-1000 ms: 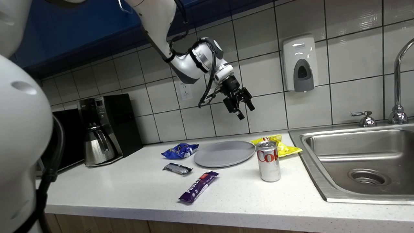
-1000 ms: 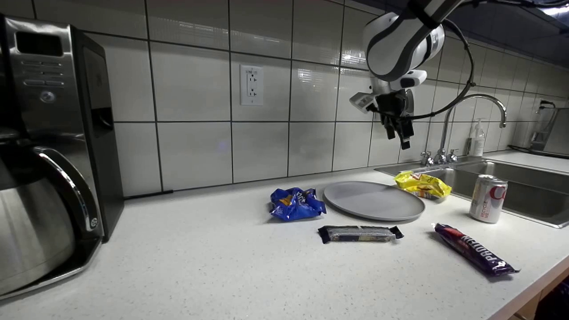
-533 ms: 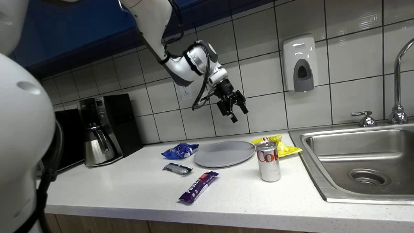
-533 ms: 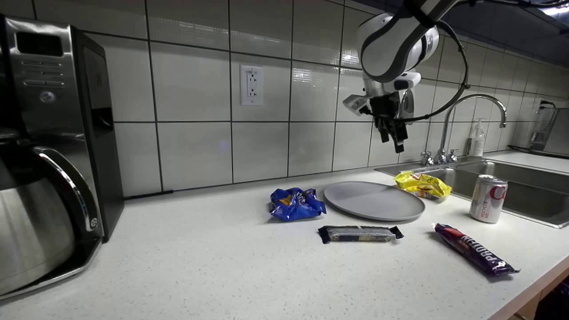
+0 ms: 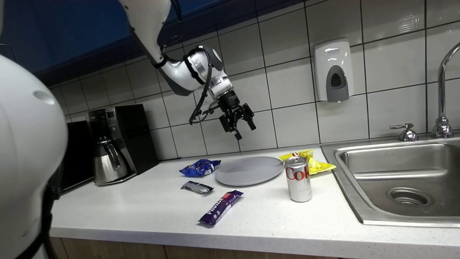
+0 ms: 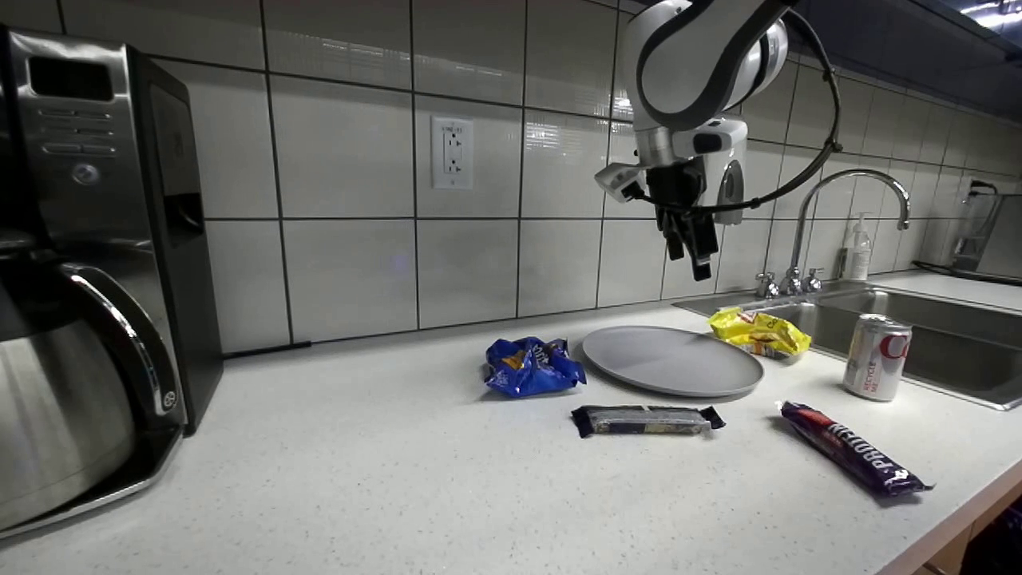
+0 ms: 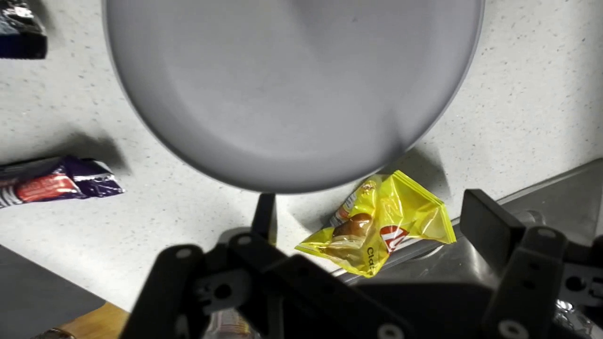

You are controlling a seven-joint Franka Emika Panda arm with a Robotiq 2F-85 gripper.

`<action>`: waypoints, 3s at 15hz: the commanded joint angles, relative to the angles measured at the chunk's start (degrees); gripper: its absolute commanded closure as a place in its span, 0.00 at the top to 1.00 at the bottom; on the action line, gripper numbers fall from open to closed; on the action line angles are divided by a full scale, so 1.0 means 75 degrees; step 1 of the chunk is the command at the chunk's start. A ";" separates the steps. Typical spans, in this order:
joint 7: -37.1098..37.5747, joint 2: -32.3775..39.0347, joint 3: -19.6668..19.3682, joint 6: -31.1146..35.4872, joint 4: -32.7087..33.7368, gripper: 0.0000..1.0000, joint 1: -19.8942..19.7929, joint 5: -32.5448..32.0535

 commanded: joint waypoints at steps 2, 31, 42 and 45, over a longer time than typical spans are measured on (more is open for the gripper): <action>0.0481 -0.0919 0.0421 0.0336 -0.1124 1.00 -0.0096 -0.0033; 0.0129 -0.1450 0.1801 0.2027 -0.3255 1.00 0.0299 0.0190; 0.0223 -0.1388 0.1845 0.1886 -0.3335 1.00 0.0263 0.0057; 0.0223 -0.1388 0.1845 0.1886 -0.3338 1.00 0.0263 0.0057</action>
